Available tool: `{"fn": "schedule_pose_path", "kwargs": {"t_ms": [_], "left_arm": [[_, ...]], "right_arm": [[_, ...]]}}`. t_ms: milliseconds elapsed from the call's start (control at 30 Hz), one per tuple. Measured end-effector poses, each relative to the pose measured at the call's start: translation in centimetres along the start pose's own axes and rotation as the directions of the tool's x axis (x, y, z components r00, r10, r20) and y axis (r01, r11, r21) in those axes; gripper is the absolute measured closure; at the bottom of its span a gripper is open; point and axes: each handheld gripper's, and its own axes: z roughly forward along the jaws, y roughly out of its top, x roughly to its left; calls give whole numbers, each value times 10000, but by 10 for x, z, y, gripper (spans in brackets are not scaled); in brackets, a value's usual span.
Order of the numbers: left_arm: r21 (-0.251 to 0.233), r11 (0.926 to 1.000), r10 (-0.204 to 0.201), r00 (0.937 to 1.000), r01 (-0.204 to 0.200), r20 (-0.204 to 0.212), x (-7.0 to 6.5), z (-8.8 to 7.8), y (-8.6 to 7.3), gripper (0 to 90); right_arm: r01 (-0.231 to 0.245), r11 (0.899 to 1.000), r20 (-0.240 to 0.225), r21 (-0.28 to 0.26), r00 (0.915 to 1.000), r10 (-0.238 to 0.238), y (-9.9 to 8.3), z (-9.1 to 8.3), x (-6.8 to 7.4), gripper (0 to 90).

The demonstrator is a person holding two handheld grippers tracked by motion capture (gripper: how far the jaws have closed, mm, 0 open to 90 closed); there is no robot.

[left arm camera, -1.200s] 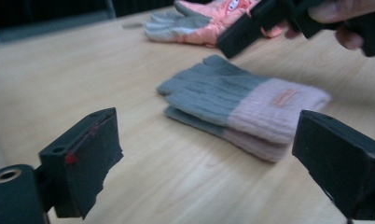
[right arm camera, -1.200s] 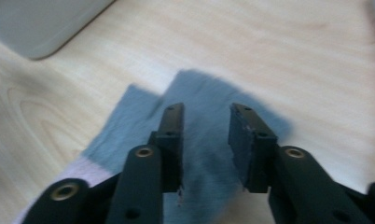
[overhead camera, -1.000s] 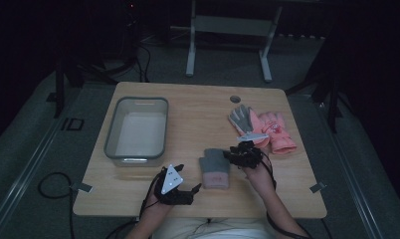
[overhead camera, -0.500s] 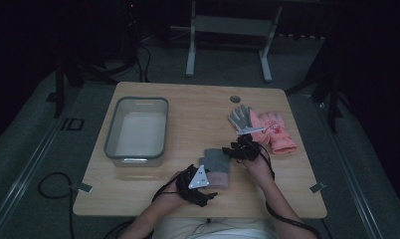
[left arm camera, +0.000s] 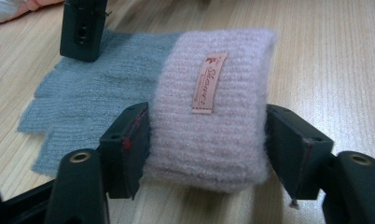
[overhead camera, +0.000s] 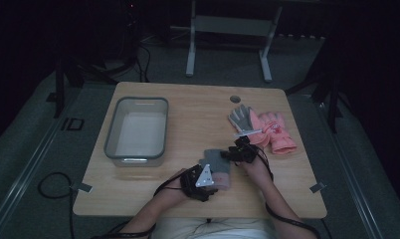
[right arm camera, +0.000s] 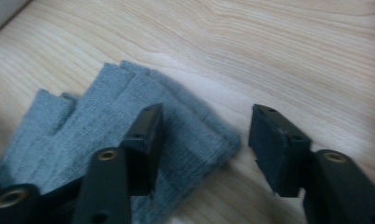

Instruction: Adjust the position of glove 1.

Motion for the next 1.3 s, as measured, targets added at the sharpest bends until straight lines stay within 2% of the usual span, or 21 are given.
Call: {"fn": "schedule_pose_path", "kwargs": {"t_ms": [33, 67, 100, 133, 200, 300, 367, 433, 567, 733, 800, 1000, 1133, 1300], "left_arm": [[85, 9999, 92, 9999, -91, -121, 0, 1, 1, 377], [158, 9998, 141, 9997, -139, -179, -1, 1, 2, 388], [189, 9996, 206, 9996, -202, -202, -2, 0, 3, 410], [193, 9996, 216, 9995, -212, -222, -2, 0, 3, 437], [132, 9997, 184, 9996, -181, -210, -1, -3, 4, 503], [145, 9997, 179, 9995, -176, -248, -2, -6, 7, 624], [167, 9997, 199, 9993, -193, -323, -3, -8, 8, 657], [135, 9999, 104, 9993, -99, -362, -4, -11, 9, 679], [248, 9997, -24, 9995, 32, -320, -2, -14, 9, 690], [319, 9995, -21, 9995, 31, -322, 1, -20, 12, 696], [323, 9995, -6, 9993, 18, -369, 4, -26, 15, 698], [394, 9992, 85, 9987, -65, -512, 19, -48, 23, 702], [609, 9980, 210, 9971, -166, -727, 28, -62, 26, 703], [845, 9962, 279, 9943, -193, -1024, 35, -79, 26, 704]], "right_arm": [[-18, 10000, -69, -11, 10000, 18, 0, 0, 1, 521], [-21, 10000, -69, 11, 10000, 21, 0, 0, 1, 580], [-183, 9998, -368, 116, 9991, 187, 0, 0, 2, 649], [-285, 9994, -569, 184, 9979, 295, 0, 1, 2, 668], [-210, 9994, -744, 266, 9970, 229, 1, 1, 5, 736], [136, 9996, -750, 263, 9971, -116, 2, 0, 10, 772], [239, 9997, -842, 112, 9962, -228, 2, -3, 13, 779], [154, 9998, -1184, -145, 9928, -170, 3, -8, 14, 783], [404, 9981, -1281, -462, 9907, -460, 9, -19, 21, 785], [926, 9925, -1487, -793, 9834, -1037, 23, -34, 37, 786], [1123, 9893, -1388, -933, 9825, -1246, 27, -38, 41, 786], [1116, 9847, -1579, -1337, 9785, -1324, 40, -50, 43, 787], [1180, 9803, -1697, -1584, 9748, -1448, 50, -54, 48, 787], [1383, 9731, -1816, -1844, 9682, -1720, 64, -56, 60, 787]]}}
